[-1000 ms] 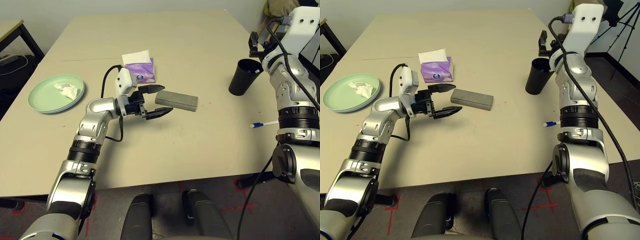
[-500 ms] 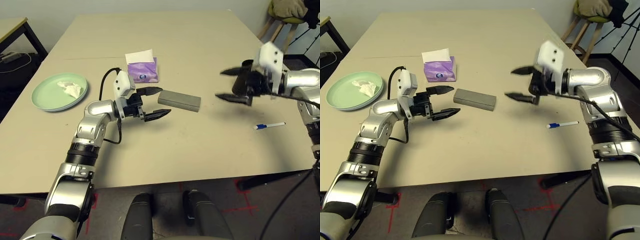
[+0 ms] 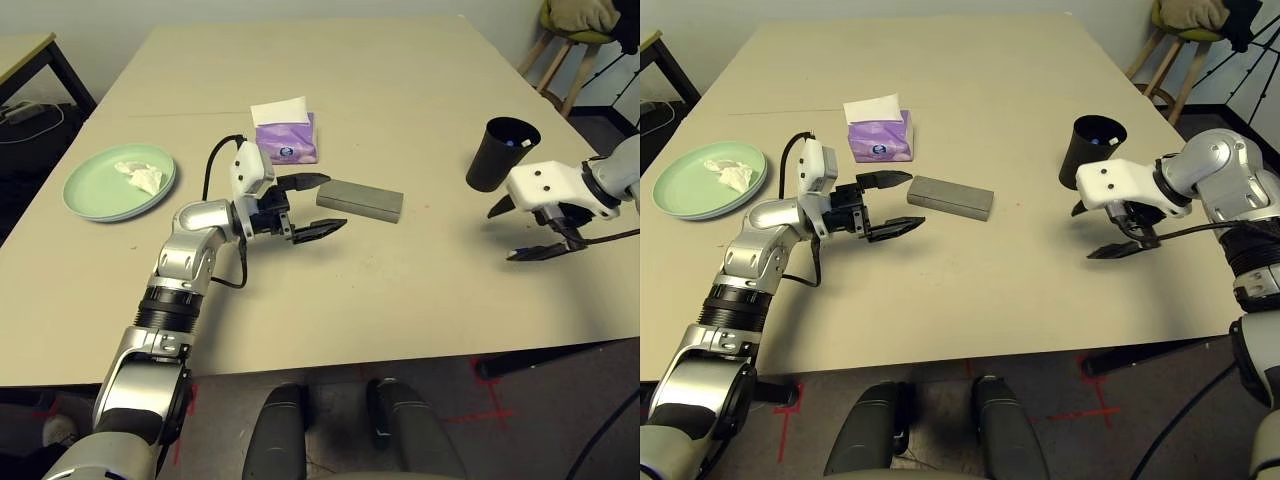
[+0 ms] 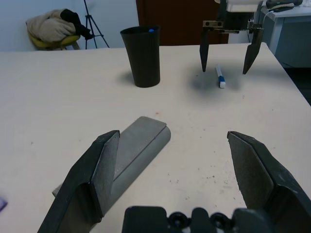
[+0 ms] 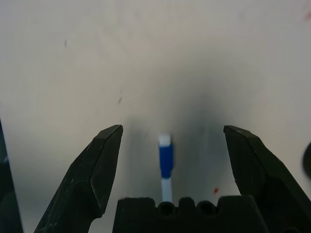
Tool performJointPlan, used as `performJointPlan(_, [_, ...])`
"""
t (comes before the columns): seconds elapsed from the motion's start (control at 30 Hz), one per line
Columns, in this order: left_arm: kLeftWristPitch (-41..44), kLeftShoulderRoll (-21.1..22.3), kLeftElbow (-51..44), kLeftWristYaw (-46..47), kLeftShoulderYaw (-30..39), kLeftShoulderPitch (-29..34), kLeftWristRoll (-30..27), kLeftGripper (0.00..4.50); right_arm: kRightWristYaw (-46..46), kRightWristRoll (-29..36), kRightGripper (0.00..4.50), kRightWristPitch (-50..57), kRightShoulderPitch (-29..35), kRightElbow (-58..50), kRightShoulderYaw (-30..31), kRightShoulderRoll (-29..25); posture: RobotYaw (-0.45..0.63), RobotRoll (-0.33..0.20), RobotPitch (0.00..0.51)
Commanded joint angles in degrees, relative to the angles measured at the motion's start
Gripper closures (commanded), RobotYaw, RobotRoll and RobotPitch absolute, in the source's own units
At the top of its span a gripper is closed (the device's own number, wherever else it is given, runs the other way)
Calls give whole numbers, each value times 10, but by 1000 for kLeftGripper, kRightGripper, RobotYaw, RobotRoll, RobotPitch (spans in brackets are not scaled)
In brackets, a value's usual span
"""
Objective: Organize and tidy the items on the table.
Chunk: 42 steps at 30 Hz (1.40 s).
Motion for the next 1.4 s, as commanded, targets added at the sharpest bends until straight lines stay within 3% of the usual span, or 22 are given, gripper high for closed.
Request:
performJointPlan(0.03, [7, 0, -13, 0, -6, 10, 0, 0, -6, -35, 16, -26, -12, 24, 15, -6, 116, 0, 176])
performJointPlan(0.3, [17, 0, -29, 5, -7, 18, 0, 0, -39, -90, 16, -51, -30, 57, 26, -1, 125, 0, 195])
performJointPlan(1.17, [3, 7, -61, -32, -8, 28, -19, 0, -76, -113, 16, -58, 6, 85, 23, 13, 143, 0, 219])
performJointPlan(1.4, [-2, 3, -61, -38, -8, 26, -20, 0, -73, -110, 2343, -55, 7, 87, 22, 16, 143, 0, 214])
